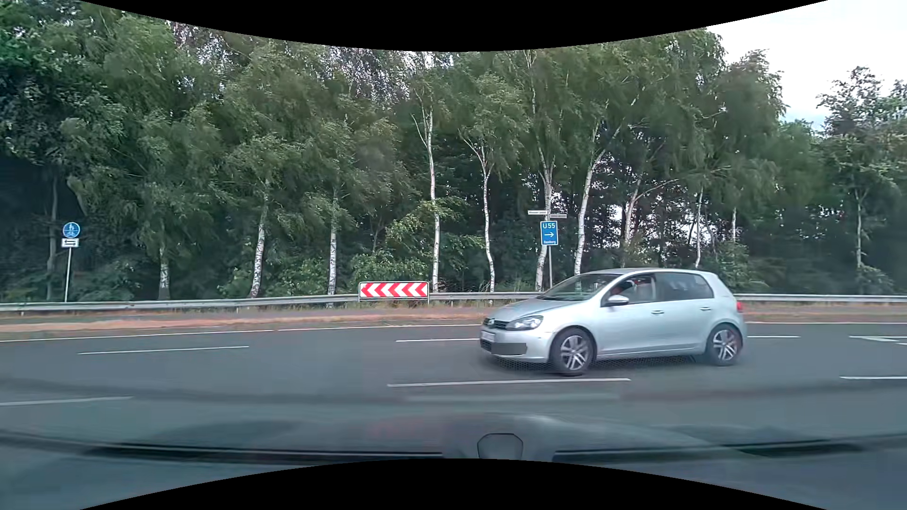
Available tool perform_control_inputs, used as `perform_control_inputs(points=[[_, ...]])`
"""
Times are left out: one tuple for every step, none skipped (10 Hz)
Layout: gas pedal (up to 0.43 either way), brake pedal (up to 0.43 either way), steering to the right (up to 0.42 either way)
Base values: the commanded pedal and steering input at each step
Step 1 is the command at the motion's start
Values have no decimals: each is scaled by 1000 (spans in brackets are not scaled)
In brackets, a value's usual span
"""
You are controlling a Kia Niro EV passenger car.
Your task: Follow the waypoints while adhering to traffic rules and regulations
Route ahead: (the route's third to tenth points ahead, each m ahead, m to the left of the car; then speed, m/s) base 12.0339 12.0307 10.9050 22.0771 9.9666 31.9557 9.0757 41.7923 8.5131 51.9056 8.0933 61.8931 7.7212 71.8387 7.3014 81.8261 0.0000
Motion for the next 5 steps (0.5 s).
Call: perform_control_inputs(points=[[0, 262, -286], [0, 262, -286], [0, 262, -286], [0, 262, -286], [0, 262, -286]])
